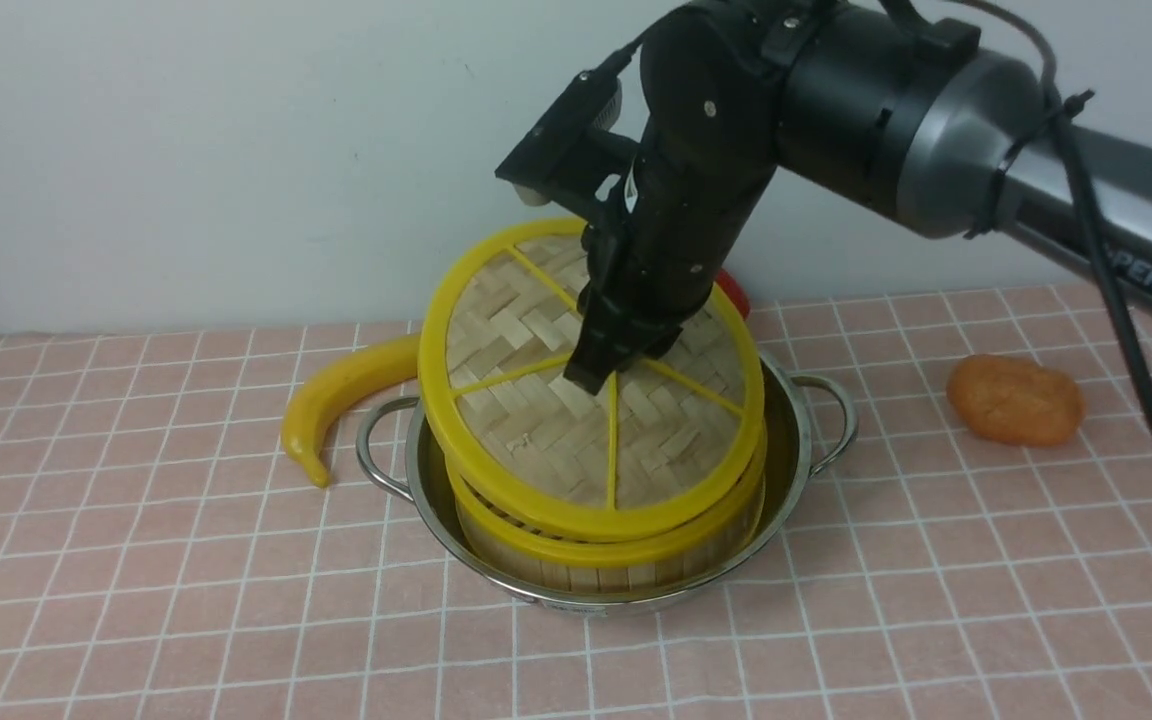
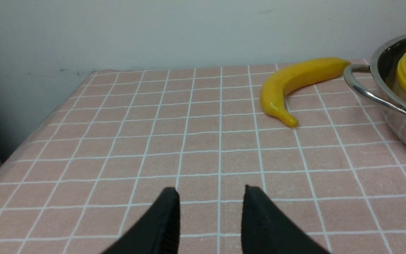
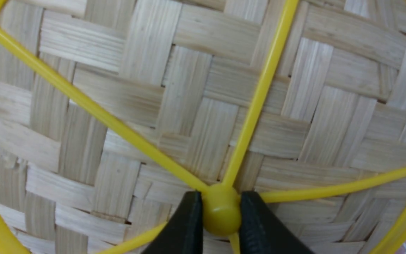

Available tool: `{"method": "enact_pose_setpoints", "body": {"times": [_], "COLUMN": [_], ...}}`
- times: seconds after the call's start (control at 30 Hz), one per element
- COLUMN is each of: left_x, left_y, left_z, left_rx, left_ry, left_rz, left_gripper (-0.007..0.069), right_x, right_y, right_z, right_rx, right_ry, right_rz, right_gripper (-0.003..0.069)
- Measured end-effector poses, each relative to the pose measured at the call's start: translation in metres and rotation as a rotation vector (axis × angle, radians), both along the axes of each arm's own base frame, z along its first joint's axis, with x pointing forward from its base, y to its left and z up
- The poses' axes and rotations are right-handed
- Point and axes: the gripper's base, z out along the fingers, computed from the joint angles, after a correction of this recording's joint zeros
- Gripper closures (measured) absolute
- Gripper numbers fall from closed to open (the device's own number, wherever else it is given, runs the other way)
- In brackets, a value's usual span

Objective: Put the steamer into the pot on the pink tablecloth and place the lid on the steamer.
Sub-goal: 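Place the bamboo steamer lid onto the steamer basket in the pot with the right gripper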

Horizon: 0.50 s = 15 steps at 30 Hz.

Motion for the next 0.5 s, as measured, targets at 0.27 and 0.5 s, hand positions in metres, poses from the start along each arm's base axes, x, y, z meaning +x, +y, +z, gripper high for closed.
{"method": "enact_pose_setpoints", "body": {"times": [0.27,0.5], "left_x": [0.000,0.000], "left_y": [0.000,0.000], "left_z": [0.000,0.000], "left_rx": [0.000,0.000], "left_ry": [0.000,0.000], "left_rz": [0.000,0.000], "left_gripper": [0.0382,0.0382], "right_x": [-0.010,-0.009], "right_y": [-0.008,-0.009], "right_z": [-0.010,-0.011], "right_rx": [-0.037,-0.060], "right_ry": [0.049,0.036], "right_rz": [-0.013,0.010], "right_gripper": [0.0512,0.0512]}}
